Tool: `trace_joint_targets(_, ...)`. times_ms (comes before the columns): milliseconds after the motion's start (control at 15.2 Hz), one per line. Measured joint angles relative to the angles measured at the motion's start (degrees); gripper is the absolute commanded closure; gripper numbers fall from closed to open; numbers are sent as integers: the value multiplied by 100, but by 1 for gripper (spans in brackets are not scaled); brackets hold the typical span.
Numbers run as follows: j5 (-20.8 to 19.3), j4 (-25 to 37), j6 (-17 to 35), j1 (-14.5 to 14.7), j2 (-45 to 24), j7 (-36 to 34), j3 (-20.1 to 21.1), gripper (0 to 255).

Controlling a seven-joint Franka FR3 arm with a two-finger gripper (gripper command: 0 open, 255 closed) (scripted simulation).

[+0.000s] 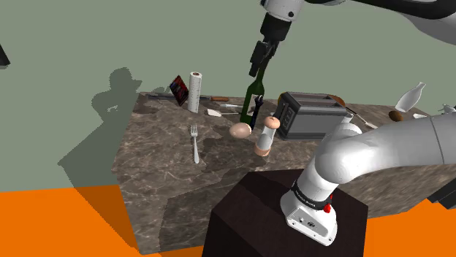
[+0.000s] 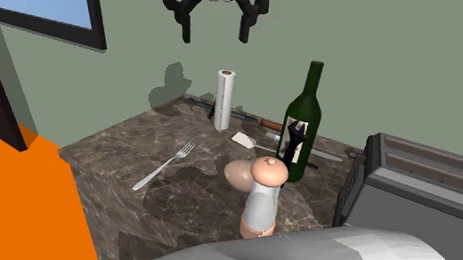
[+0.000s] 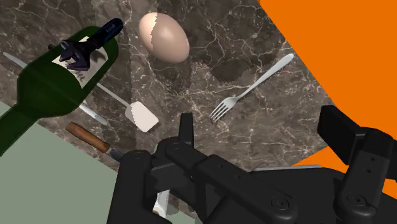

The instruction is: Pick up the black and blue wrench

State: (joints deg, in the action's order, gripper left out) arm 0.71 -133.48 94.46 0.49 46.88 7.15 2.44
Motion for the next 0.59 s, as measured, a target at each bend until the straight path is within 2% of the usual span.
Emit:
trace_joint_targets(198,-87,-141,216,-111,-26,-88,-20,0)
trace_joint_targets(594,-479,-838,1346,-649,-215,-613,-66,0)
